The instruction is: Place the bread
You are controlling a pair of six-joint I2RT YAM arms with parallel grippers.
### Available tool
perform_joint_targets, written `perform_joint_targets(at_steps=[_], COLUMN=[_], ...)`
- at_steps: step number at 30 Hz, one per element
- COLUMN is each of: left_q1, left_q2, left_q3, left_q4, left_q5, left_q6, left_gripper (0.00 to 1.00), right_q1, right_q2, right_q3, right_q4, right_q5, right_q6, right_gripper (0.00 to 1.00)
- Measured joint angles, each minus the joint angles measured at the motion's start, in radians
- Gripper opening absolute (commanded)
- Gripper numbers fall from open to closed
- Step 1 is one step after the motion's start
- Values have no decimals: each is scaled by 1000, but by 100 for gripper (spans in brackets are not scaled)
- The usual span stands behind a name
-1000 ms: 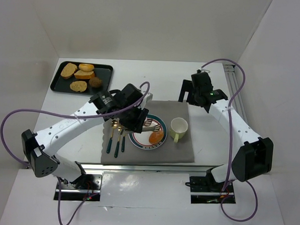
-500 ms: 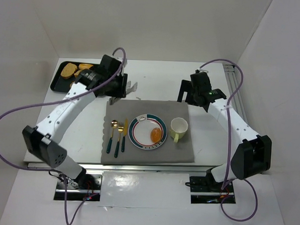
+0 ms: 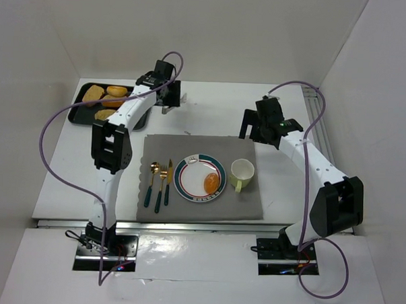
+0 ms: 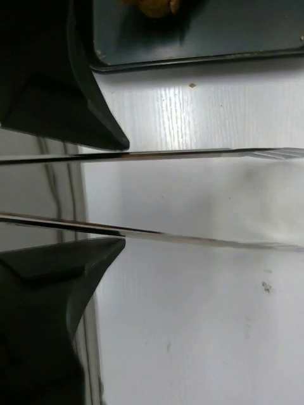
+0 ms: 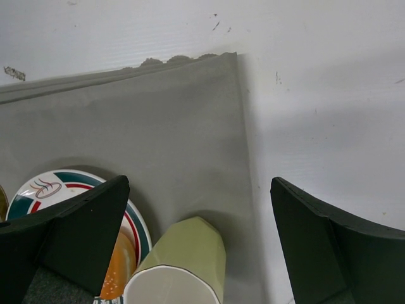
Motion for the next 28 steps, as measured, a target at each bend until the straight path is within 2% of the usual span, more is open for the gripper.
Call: perform_joint_targets(at_steps=[3, 4, 12, 17, 24, 28], left_q1=[11, 14, 39, 40, -16, -72], left_q2=[44, 50, -19, -230, -721, -826], left_q3=[18, 20, -2, -93, -483, -625], left_q4=[0, -1, -43, -74, -1, 25], left_q5=[16, 27, 76, 114, 156, 175], left_q6=[-1, -3, 1, 21, 16, 18], left_gripper=[97, 98, 98, 99, 99, 99], right_q1=[-2, -2, -3, -3, -3, -3], right_q2=[0, 0, 0, 0, 17, 19], right_q3=[0, 0, 0, 6, 34, 31], right_q4=[-1, -1, -2, -5, -13, -16], right_q5=[1, 3, 36, 77, 113, 120], right_q6=[1, 2, 6, 20, 43, 53], right_gripper=[100, 100, 100, 100, 100, 100])
